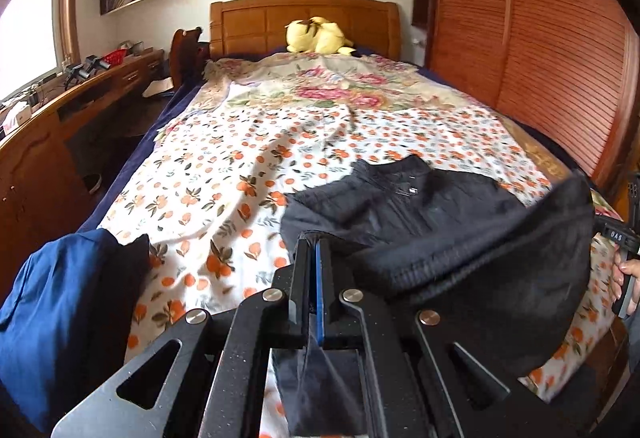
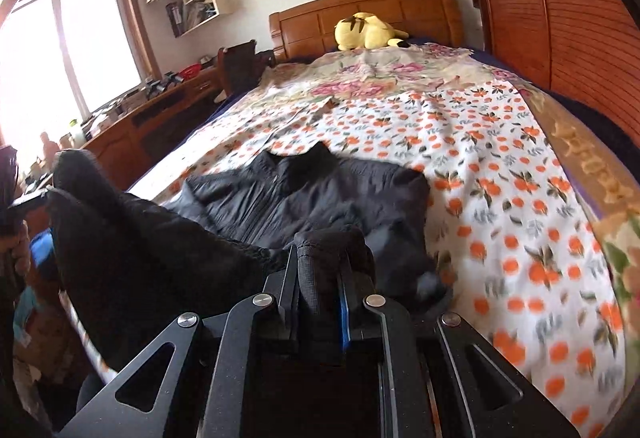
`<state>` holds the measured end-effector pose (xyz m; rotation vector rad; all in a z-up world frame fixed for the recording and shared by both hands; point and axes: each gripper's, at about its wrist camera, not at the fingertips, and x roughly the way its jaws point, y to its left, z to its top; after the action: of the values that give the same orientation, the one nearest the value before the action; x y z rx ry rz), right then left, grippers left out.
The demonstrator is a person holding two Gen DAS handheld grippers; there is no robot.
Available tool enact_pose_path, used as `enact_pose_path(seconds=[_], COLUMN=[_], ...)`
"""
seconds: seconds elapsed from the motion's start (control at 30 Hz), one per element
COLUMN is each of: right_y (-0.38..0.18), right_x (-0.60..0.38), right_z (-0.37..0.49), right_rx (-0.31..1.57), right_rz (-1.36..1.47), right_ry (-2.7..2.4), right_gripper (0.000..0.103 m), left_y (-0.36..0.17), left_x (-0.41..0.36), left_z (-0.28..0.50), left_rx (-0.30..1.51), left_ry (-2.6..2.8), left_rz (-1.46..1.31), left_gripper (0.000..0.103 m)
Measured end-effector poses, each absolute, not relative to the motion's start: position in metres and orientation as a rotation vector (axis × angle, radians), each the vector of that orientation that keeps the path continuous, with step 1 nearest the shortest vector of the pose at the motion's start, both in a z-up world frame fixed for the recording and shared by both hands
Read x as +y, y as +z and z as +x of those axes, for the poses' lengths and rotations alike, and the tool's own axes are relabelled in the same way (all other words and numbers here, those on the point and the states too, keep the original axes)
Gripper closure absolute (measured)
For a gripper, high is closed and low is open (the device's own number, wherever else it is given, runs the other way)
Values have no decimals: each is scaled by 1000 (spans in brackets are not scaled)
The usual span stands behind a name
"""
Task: Fold large clothes
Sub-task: 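Lift the hem with both tools and fold it toward the collar, release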
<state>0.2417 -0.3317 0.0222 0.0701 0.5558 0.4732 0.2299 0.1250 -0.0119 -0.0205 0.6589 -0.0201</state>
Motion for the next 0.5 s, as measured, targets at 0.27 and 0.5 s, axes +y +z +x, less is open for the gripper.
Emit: enact_pose_path(seconds=[0.27, 0.5], right_y=[-51, -57], right_x=[-300, -281], right_z=[307, 304], right_rx=[674, 651], right_rz=[89, 49], right_ry=[436, 423], right_gripper=[88, 87], left_y=[-43, -56], left_x=[140, 138], left_z=[248, 239], left_rx=[706, 722], left_ry=[3, 20], left_rz=[-61, -4], left_gripper=[101, 99])
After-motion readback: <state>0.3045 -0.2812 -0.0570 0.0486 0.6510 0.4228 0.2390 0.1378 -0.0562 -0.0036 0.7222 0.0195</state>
